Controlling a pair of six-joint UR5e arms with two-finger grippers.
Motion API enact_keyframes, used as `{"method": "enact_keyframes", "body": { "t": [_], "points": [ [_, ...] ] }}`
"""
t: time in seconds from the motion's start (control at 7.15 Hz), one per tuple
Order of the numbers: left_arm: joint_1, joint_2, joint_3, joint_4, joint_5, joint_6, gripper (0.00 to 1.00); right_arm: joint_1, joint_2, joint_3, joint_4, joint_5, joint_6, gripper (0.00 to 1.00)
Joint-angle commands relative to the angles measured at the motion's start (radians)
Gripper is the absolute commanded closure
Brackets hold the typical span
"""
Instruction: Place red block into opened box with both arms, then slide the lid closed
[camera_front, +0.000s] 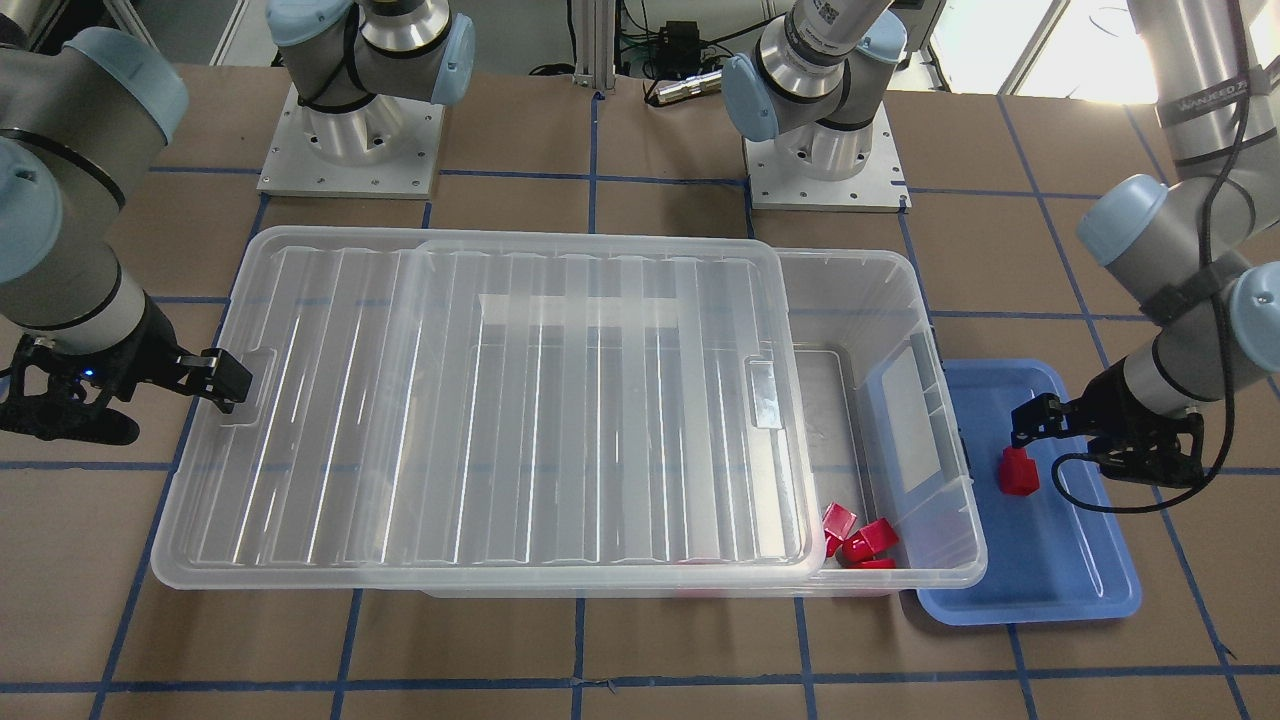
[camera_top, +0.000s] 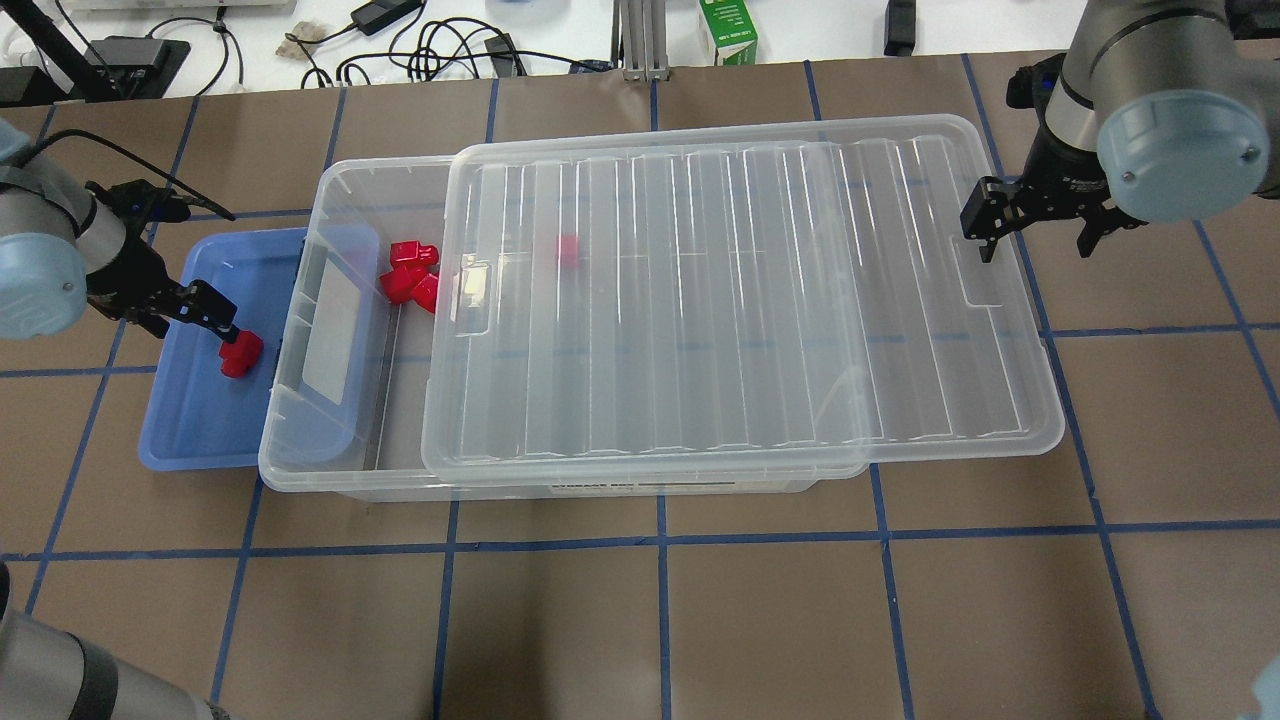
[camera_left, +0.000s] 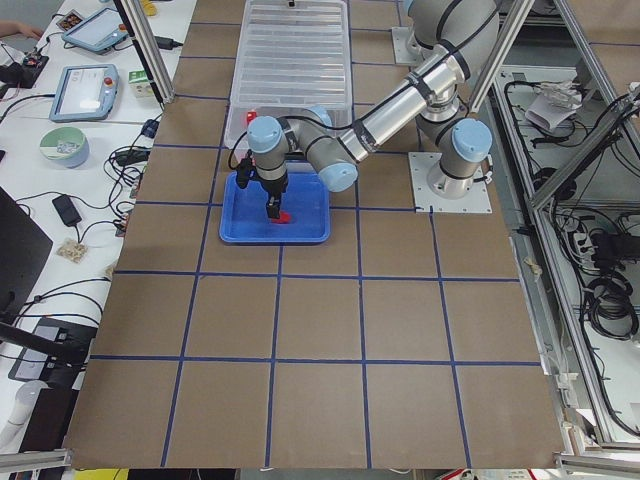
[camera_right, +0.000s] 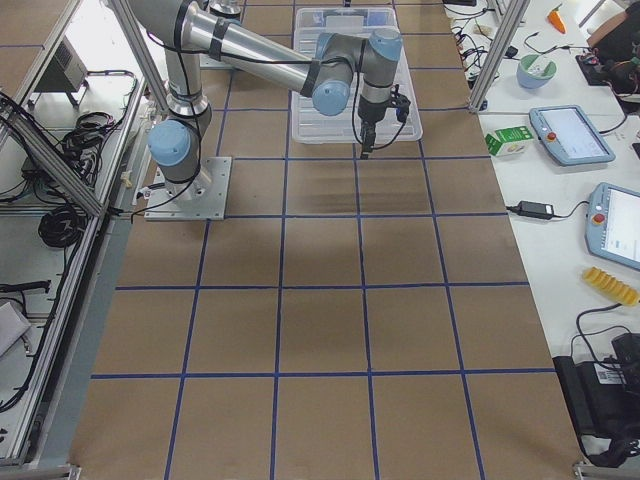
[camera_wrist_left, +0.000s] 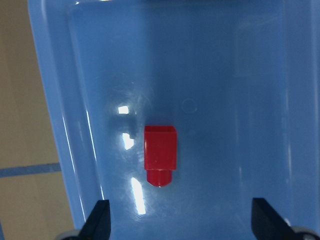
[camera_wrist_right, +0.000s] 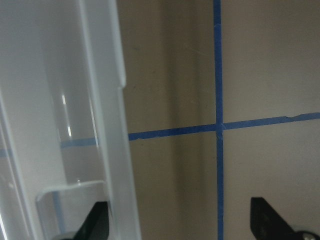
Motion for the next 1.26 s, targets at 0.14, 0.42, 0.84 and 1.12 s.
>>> {"method": "enact_keyframes", "body": {
  "t": [0.14, 0.42, 0.84, 1.12],
  "points": [
    [-0.005, -0.057, -0.078, 0.13, -0.003, -0.047, 0.14, -0.067, -0.002, -0.009, 0.005, 0.001, -0.066, 0.0],
    [-0.007, -0.081, -0.069, 0.134, -0.003, -0.113, 0.87, -0.067, -0.003, -0.011, 0.008, 0.001, -0.066, 0.0],
    [-0.017, -0.033, -0.052, 0.131, 0.003, -0.121, 1.0, -0.072, -0.005, -0.012, 0.008, -0.022, -0.069, 0.0],
    [-0.017, 0.082, 0.074, -0.129, 0.006, -0.121, 1.0, -0.075, -0.005, -0.012, 0.008, -0.022, -0.069, 0.0]
  ]
}}
